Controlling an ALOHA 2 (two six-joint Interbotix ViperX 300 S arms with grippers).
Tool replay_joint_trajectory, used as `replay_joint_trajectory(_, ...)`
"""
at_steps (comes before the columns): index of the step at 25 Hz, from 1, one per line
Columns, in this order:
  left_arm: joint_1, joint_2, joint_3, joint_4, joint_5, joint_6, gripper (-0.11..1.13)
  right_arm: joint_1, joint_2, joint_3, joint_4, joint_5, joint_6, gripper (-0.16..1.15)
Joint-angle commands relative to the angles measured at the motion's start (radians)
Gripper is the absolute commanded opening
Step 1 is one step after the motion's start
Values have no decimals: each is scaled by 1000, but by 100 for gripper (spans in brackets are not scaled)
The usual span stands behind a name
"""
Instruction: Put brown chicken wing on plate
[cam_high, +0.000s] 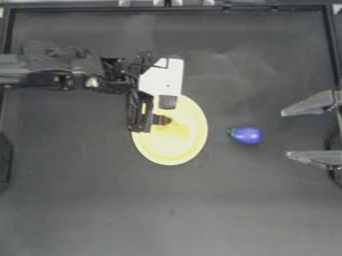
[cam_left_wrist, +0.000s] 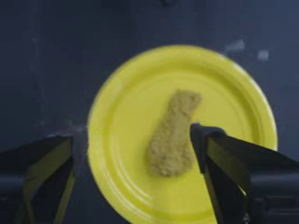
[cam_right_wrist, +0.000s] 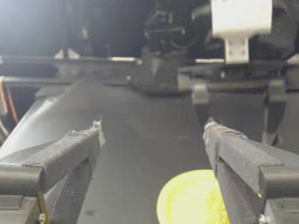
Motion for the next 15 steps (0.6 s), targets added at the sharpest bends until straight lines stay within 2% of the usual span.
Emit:
replay_joint_trajectory(1, -23, -123, 23, -5, -41, 3, 99, -3, 9, -20, 5, -3, -2, 100)
replay_joint_trajectory(6, -41, -202, 87, -23, -94, -6, 98, -9, 9, -18, 5, -3, -2, 99)
replay_joint_trajectory(15, -81, -377, 255, -130, -262, -5, 98, -14, 9, -20, 5, -3, 0, 99)
